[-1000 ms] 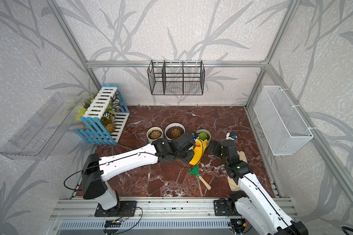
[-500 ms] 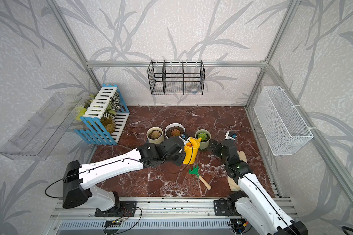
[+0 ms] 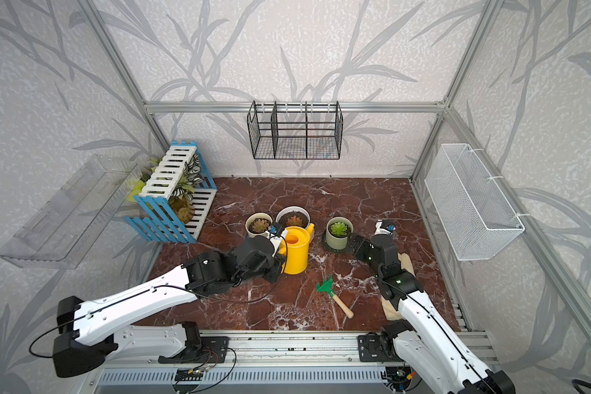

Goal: Water the succulent around the soil edge
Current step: Water the soil of the potted plant with water.

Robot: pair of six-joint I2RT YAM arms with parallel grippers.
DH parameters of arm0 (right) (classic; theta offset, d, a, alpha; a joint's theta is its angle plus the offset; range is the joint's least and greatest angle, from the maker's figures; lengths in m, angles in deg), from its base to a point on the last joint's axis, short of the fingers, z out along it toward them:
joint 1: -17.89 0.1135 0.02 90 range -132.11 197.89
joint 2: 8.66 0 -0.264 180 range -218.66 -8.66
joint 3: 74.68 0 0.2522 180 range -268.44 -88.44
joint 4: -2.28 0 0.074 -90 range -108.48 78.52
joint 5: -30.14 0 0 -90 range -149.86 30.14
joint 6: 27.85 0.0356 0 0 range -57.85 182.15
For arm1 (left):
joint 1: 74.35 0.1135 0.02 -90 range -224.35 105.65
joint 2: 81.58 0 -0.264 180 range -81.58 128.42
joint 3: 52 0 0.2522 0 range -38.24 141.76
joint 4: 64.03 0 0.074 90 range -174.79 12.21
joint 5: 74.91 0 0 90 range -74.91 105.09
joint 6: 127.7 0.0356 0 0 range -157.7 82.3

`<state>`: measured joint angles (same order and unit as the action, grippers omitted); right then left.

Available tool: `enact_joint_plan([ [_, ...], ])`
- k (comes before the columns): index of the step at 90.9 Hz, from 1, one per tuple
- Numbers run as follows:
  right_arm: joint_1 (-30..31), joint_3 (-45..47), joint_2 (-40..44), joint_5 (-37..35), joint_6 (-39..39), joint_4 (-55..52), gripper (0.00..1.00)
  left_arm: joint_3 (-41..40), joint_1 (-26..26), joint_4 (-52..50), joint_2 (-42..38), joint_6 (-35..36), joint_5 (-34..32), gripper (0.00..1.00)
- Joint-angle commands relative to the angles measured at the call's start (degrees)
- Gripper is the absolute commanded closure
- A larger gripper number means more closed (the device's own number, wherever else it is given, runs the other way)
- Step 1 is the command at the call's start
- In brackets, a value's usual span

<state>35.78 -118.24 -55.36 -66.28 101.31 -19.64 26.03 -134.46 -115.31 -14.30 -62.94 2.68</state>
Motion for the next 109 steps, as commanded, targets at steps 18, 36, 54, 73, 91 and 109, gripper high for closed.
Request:
enact_joint_plan([
  [18,-0.19,0.01,0.26,0.41,-0.21,0.61,0.02,-2.75,12.08,-6.47,-5.12,0.83,7.76,1.00],
  [36,-0.15,0.01,1.03,0.11,-0.22,0.19,0.02,-0.76,15.86,-9.01,-2.19,4.05,9.01,1.00],
  [54,-0.14,0.05,1.52,-0.24,-0.22,0.00,0.02,0.98,16.73,-10.63,-0.23,4.77,8.04,1.00],
  [73,-0.14,0.01,1.52,-0.09,-0.13,0.05,0.02,2.20,16.72,-10.66,1.88,4.68,11.86,1.00],
  [91,-0.16,0.01,1.43,-0.09,-0.05,0.06,0.02,3.41,16.08,-9.59,2.70,4.34,13.14,1.00],
  [109,-0.15,0.01,1.39,-0.18,-0.05,0.03,0.02,5.03,13.80,-9.44,4.08,3.64,13.03,1.00],
])
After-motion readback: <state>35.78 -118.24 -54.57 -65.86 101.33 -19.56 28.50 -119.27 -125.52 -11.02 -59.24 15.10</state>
